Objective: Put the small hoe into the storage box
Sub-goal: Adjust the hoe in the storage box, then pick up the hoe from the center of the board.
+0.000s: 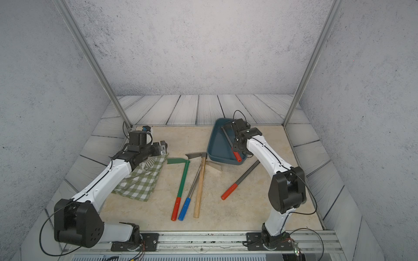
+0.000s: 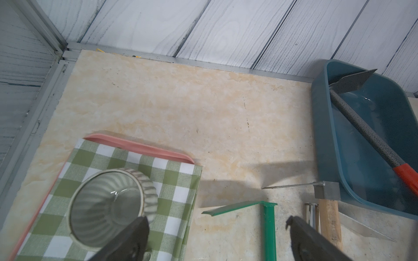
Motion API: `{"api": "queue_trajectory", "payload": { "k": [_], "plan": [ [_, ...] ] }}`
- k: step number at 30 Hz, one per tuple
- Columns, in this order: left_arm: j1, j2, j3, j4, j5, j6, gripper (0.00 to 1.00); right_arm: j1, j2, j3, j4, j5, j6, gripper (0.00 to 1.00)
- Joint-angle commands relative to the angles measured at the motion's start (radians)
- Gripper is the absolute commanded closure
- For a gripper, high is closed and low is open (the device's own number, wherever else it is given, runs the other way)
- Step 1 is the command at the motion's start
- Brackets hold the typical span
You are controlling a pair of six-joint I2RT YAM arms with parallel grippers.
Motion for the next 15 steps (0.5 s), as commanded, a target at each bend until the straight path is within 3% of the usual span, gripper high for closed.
{"api": "queue_trajectory", "payload": {
  "k": [1,6,15],
  "plan": [
    [0.005,-0.025,0.024,-0.019,0.018,-0.008,0.01,-0.003,-0.051,-0.057,-0.074,0.067,0.138,0.4],
    [0.006,-0.032,0.022,-0.016,0.021,-0.009,0.01,-0.005,-0.125,-0.202,-0.013,0.057,0.191,0.4],
    [0.006,-0.033,0.021,-0.014,0.026,-0.008,0.01,-0.019,-0.11,-0.304,0.073,-0.004,0.244,0.46]
  ]
}}
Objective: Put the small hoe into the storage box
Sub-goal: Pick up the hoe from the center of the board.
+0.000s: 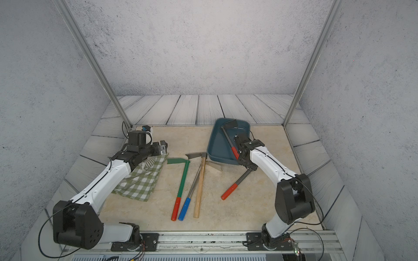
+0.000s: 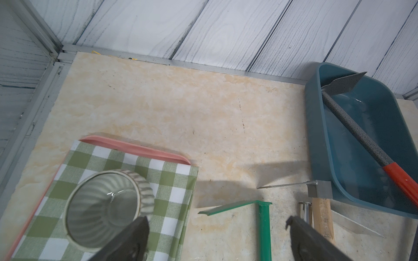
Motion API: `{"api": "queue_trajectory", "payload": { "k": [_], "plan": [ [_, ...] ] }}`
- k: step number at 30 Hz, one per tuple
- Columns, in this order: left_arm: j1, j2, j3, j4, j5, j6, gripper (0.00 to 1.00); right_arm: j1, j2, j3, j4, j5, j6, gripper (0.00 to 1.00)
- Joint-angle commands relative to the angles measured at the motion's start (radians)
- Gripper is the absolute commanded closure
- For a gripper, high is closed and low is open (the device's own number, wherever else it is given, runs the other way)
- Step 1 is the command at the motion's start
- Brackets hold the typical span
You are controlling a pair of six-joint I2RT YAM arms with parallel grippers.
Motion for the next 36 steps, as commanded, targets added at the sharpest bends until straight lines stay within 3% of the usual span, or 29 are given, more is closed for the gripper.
{"api": "queue_trajectory", "payload": {
  "k": [1,14,28,36],
  "plan": [
    [0.004,-0.017,0.02,-0.014,0.011,-0.005,0.01,-0.017,0.002,-0.053,0.062,-0.031,0.042,0.46],
    [0.004,-0.004,0.018,-0.012,0.018,-0.005,0.02,-0.073,0.054,-0.176,0.218,-0.123,0.029,0.54],
    [0.004,0.002,0.018,-0.011,0.014,0.001,0.02,-0.09,0.143,-0.21,0.291,-0.146,0.041,0.56],
    [0.004,0.007,0.016,-0.012,0.013,0.003,0.02,-0.11,0.155,-0.236,0.322,-0.179,0.04,0.67]
  ]
}}
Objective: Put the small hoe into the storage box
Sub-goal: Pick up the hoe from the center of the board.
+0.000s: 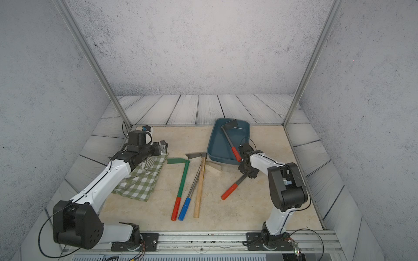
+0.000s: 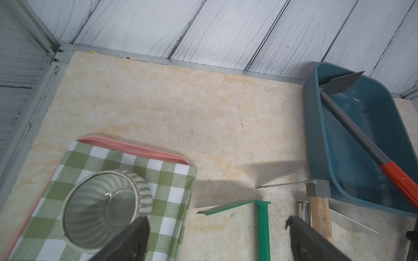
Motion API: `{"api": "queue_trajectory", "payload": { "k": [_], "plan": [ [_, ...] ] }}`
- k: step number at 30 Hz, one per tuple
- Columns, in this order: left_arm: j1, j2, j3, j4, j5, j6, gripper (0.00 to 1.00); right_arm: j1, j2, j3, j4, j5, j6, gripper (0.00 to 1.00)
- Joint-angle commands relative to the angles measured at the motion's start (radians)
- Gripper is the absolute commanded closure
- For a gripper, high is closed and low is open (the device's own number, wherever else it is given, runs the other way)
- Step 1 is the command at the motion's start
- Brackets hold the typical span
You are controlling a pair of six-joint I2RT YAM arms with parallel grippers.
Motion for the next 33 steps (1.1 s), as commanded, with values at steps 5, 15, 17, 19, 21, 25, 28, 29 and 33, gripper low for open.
{"api": "queue_trajectory", "payload": {
  "k": [5,15,17,19,21,25,28,29,33],
  "plan": [
    [0.004,0.007,0.017,-0.011,0.002,0.004,0.02,-0.011,0.017,-0.023,0.012,-0.025,-0.001,0.78],
    [0.005,0.008,0.016,-0.012,0.003,0.004,0.02,-0.012,-0.034,-0.02,-0.015,-0.003,-0.03,0.96],
    [0.005,0.008,0.017,-0.011,0.004,0.005,0.02,-0.013,-0.06,-0.014,-0.028,0.01,-0.042,1.0],
    [0.004,0.009,0.017,-0.011,0.002,0.004,0.02,-0.013,-0.081,-0.005,-0.039,0.017,-0.063,1.0],
    [0.004,0.009,0.016,-0.011,0.003,0.004,0.02,-0.013,-0.091,0.025,-0.084,0.038,-0.081,1.0],
    [0.006,0.01,0.016,-0.011,0.005,0.004,0.02,-0.014,-0.117,0.055,-0.118,0.045,-0.112,1.0],
    [0.004,0.01,0.018,-0.012,0.003,0.005,0.02,-0.013,-0.13,0.078,-0.141,0.063,-0.131,1.0],
    [0.005,0.008,0.016,-0.011,0.003,0.005,0.02,-0.014,-0.139,0.085,-0.144,0.069,-0.14,1.0],
    [0.004,0.01,0.016,-0.013,0.003,0.007,0.02,-0.014,-0.159,0.127,-0.179,0.109,-0.175,1.0]
  ]
}}
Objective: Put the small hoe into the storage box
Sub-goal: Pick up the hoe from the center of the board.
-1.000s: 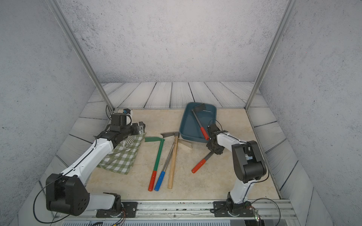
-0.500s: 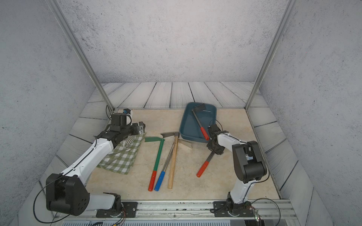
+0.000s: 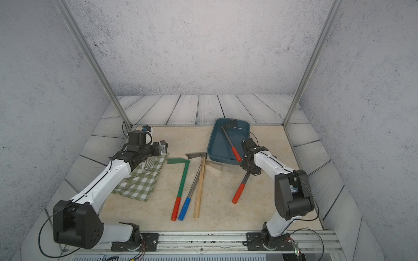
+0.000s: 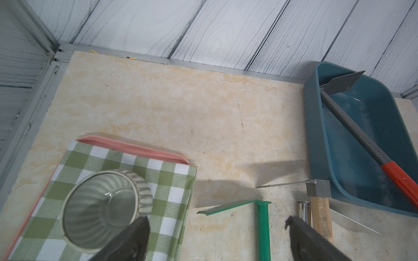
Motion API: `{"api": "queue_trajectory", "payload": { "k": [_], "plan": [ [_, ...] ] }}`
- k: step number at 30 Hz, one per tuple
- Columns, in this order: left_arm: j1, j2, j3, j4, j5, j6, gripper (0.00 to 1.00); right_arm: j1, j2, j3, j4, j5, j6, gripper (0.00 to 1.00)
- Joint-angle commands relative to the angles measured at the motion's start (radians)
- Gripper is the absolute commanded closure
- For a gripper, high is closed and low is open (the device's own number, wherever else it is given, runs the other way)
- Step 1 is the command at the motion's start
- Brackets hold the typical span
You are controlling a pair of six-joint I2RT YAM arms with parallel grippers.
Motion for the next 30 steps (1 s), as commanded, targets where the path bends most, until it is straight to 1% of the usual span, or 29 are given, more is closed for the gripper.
{"api": "queue_trajectory", "payload": {
  "k": [1,10,18,26,30],
  "plan": [
    [0.005,0.007,0.018,-0.013,0.004,0.006,0.02,-0.002,-0.049,0.055,-0.045,0.083,-0.052,1.0],
    [0.005,0.009,0.018,-0.013,0.007,0.005,0.02,-0.002,-0.034,0.223,-0.133,0.111,-0.147,1.0],
    [0.004,0.01,0.021,-0.014,0.007,0.006,0.02,-0.002,0.02,0.4,-0.191,0.114,-0.217,1.0],
    [0.004,0.022,0.022,-0.014,0.017,0.005,0.02,-0.002,0.1,0.561,-0.216,0.074,-0.301,1.0],
    [0.004,0.034,0.031,-0.014,0.075,0.015,0.03,-0.002,0.15,0.633,-0.216,0.035,-0.338,1.0]
  ]
}}
